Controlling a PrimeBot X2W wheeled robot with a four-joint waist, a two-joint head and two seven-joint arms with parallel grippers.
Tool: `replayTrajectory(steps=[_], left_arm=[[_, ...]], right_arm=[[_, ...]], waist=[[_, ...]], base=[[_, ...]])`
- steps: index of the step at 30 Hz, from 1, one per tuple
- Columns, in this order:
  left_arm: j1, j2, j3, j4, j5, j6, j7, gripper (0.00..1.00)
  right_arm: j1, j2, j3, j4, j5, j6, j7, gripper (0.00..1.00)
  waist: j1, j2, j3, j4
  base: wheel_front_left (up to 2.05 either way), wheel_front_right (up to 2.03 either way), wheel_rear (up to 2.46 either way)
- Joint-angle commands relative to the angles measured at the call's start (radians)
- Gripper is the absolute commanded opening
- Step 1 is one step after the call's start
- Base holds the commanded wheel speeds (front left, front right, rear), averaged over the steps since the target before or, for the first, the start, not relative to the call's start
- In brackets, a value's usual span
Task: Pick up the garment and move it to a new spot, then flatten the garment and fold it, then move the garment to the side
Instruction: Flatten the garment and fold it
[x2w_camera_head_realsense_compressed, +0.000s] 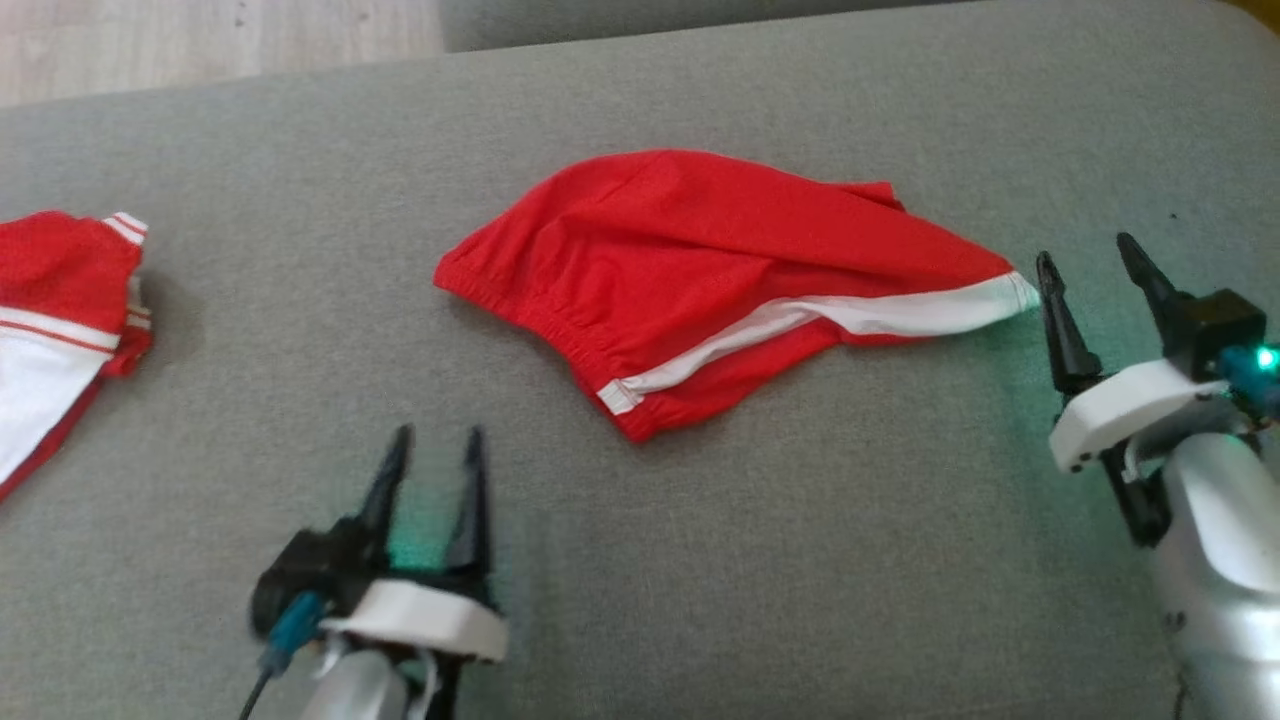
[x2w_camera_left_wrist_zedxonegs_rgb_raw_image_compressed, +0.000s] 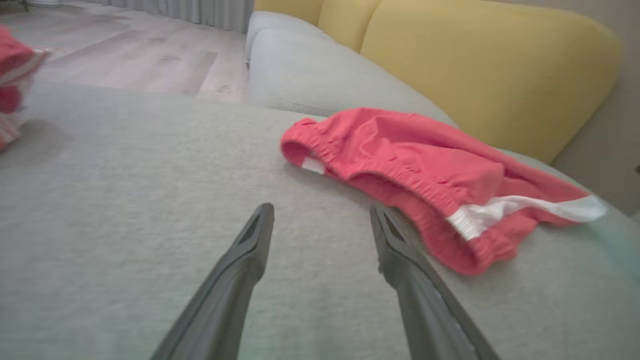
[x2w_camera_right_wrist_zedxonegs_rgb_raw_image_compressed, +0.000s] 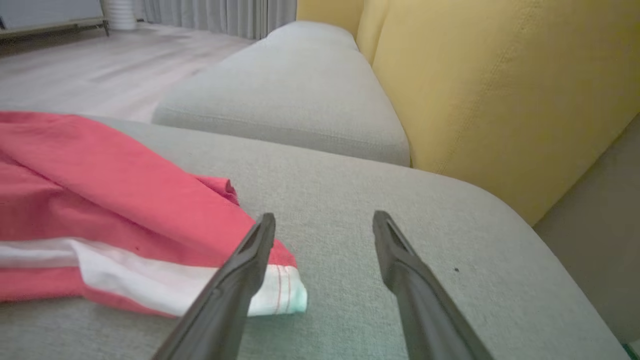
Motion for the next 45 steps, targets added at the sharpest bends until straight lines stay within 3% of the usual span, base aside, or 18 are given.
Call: replayTrajectory(steps=[1, 10, 20, 33, 45], left_arm=[[-0.046, 0.003, 0.011, -0.024, -0.013, -0.007, -0.01, 1.0], [-0.176, 0.003, -0.189, 0.099, -0.182, -0.05, -0.01, 1.0], [-0.234, 0.003, -0.356, 0.151, -0.364, -0.055, -0.01, 1.0], [-0.198, 0.024, -0.362, 0.106, -0.385, -0.055, -0.01, 1.0], [-0.2, 0.061, -0.449, 0.036, -0.498, -0.055, -0.01, 1.0]], right_arm=[[0.02, 0.003, 0.004, -0.038, -0.009, -0.001, -0.011, 1.0], [0.068, 0.099, -0.035, -0.193, -0.033, -0.001, -0.011, 1.0], [0.081, 0.122, -0.02, -0.222, -0.016, -0.001, -0.012, 1.0], [0.099, 0.132, -0.006, -0.199, 0.0, -0.001, -0.012, 1.0], [0.1, 0.134, 0.008, -0.191, 0.013, -0.001, -0.012, 1.0]], waist=[[0.0, -0.0001, 0.009, -0.009], [0.0, -0.0001, 0.082, -0.073], [0.0, -0.0001, 0.112, -0.108], [0.0, -0.0001, 0.068, -0.082], [0.0, -0.0001, 0.068, -0.088]], base=[[0.0, 0.0, 0.0], [0.0, 0.0, 0.0], [0.0, 0.0, 0.0], [0.0, 0.0, 0.0], [0.0, 0.0, 0.0]])
